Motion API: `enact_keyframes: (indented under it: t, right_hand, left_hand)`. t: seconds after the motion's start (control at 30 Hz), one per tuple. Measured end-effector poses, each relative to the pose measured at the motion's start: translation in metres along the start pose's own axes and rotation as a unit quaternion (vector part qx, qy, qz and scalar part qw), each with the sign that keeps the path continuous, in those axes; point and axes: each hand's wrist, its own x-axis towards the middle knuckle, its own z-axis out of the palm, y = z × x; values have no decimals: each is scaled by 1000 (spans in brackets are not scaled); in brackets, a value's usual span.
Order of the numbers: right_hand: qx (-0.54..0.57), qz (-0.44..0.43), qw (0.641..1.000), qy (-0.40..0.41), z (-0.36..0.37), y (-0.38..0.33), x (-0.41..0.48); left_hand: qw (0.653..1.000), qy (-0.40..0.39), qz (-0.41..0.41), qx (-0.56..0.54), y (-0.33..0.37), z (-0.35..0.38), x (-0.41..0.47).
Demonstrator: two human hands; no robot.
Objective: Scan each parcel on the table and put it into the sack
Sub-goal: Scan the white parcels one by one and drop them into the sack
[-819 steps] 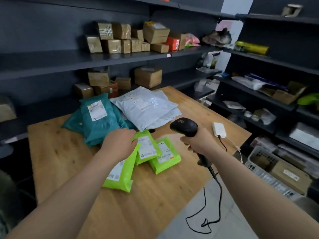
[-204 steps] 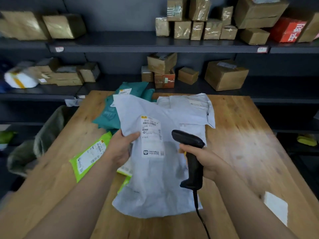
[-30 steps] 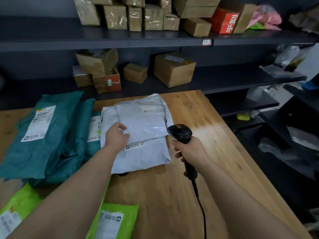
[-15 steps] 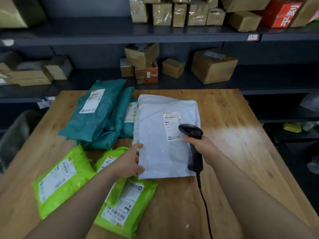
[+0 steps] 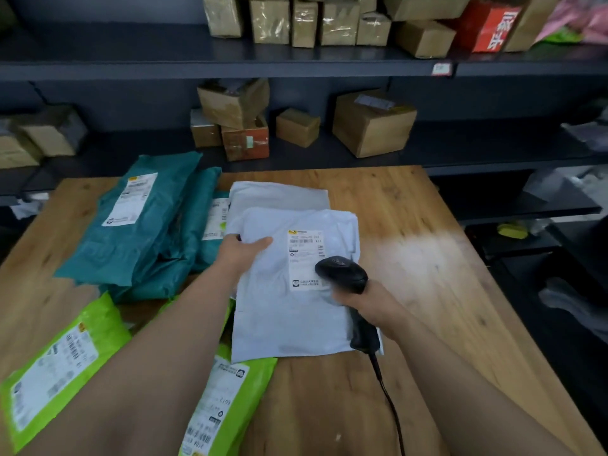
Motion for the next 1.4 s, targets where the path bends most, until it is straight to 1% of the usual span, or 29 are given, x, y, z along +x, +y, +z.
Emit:
enact_keyframes:
  t: [0.07, 0.1, 0.2, 0.3, 0.43, 0.57, 0.7, 0.9, 1.17, 1.27, 1.4]
  right_hand:
    - [-23, 0, 1000, -12, -7, 1, -7]
    - [-25, -2, 1000, -14, -10, 1, -11]
    - [-17, -13, 1000, -2, -17, -6, -23]
    - [-4, -44, 999, 4, -16, -22, -37]
    - [55, -45, 997, -28, -8, -47, -58]
    - [65, -35, 997, 2, -4, -59, -74]
    - [56, -18, 998, 25, -6, -63, -84]
    - [42, -10, 999, 25, -12, -64, -94]
    - [18, -23, 999, 41, -19, -61, -98]
    - [59, -35, 997, 41, -20, -57, -95]
    - [142, -21, 989, 20, -20, -43, -85]
  left_hand:
    - [998, -19, -55, -23, 5, 1, -10]
    - [997, -31, -64, -21, 4, 1, -14]
    - [997, -62, -22, -48, -2, -5, -25]
    - [993, -80, 23, -79, -10, -13, -42]
    - [991, -74, 44, -99, -18, -14, -58]
    - [989, -69, 56, -115, -21, -15, -64]
    - [988, -73, 68, -118, -21, -15, -68]
    - [988, -65, 61, -123, -19, -13, -68]
    - [989, -53, 51, -125, -15, -12, -68]
    - [989, -60, 51, -127, -12, -11, -72]
    - [982, -88, 65, -151, 0, -12, -86]
